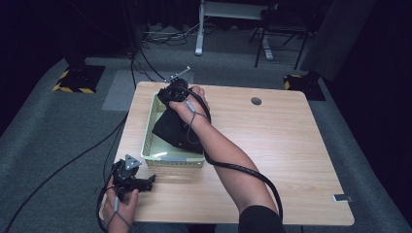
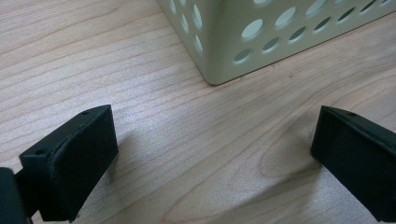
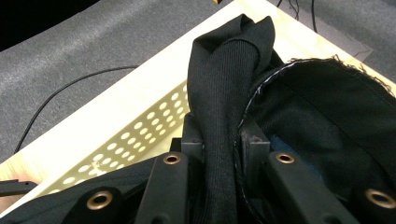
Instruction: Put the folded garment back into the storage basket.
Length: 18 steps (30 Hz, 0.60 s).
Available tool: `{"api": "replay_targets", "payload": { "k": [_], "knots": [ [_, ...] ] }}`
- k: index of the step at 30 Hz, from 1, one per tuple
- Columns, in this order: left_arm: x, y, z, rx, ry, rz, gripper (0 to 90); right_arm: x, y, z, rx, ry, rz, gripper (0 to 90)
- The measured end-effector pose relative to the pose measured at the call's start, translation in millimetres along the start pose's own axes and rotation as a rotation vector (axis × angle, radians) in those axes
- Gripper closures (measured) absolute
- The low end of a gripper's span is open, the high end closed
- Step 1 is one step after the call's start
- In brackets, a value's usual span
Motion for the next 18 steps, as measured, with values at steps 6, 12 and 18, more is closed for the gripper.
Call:
{"api": "replay_targets", "payload": {
  "k": [6,12,18],
  "knots": [
    [-0.1,-0.1,0.1,-0.001,-0.001,-0.001,0.4,6.7,-7.9,0.0,-0.007,-0.002,0.019,76.5],
    [0.0,-0.1,0.0,-0.001,0.0,0.0,0.4,12.1,-15.9,-0.9,-0.009,-0.011,0.027,76.4],
    [0.0,-0.1,-0.1,0.0,0.001,-0.001,0.4,15.9,-21.9,-0.8,-0.012,-0.014,0.034,76.3]
  ]
}}
Point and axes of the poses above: each handheld gripper's, and its own axes: y roughly backward along the jaws, x roughly out of its underside, z roughly to its left, the point moved 10 cm from there along -y, roughly forward along the jaws, and after that the axes turned 1 degree about -x, right-handed, at the moved point
